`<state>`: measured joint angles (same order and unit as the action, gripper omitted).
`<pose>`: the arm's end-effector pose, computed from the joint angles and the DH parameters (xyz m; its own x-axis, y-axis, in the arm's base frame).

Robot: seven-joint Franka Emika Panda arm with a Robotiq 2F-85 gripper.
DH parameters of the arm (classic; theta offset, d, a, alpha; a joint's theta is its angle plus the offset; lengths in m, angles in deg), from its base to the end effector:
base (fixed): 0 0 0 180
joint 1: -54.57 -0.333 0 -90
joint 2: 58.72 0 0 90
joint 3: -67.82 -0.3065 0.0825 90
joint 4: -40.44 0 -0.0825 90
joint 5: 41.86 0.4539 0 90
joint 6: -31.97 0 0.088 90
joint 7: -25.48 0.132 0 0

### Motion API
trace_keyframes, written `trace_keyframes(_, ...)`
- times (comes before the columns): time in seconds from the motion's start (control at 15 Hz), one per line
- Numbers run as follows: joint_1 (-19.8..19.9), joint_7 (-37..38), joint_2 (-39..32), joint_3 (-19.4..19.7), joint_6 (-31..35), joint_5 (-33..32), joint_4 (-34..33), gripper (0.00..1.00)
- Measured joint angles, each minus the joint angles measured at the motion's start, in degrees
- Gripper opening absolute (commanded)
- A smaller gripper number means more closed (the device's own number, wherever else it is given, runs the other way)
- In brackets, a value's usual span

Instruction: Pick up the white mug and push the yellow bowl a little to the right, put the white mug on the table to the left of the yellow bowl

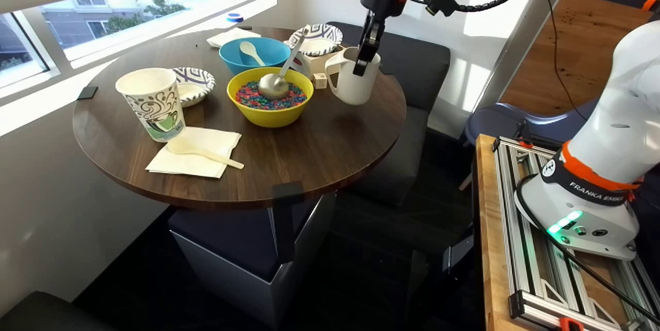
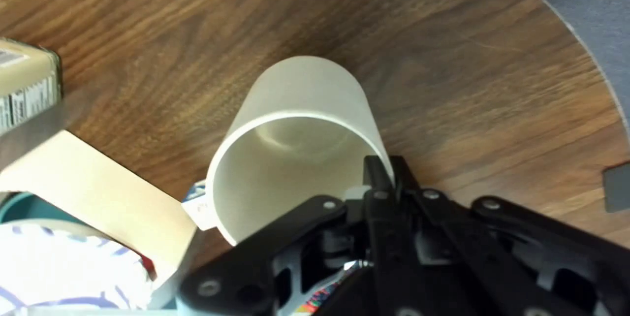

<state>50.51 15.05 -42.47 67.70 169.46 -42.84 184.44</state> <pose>0.5106 0.0368 0.3225 0.9507 0.2634 0.1637 0.2596 -0.9647 0.0445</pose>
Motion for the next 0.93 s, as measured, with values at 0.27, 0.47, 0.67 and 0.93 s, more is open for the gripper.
trace_keyframes(0.27,-4.8,-4.48,1.72,-2.03,-4.78,2.29,-2.64,0.01)
trace_keyframes(0.47,-7.71,-10.27,1.11,-2.54,-6.82,4.74,-4.81,0.05)
trace_keyframes(0.67,-8.88,-14.68,0.26,-2.23,-9.03,8.63,-6.78,0.05)
trace_keyframes(0.93,-8.93,-15.48,-0.15,-1.94,-9.19,8.89,-7.15,0.05)
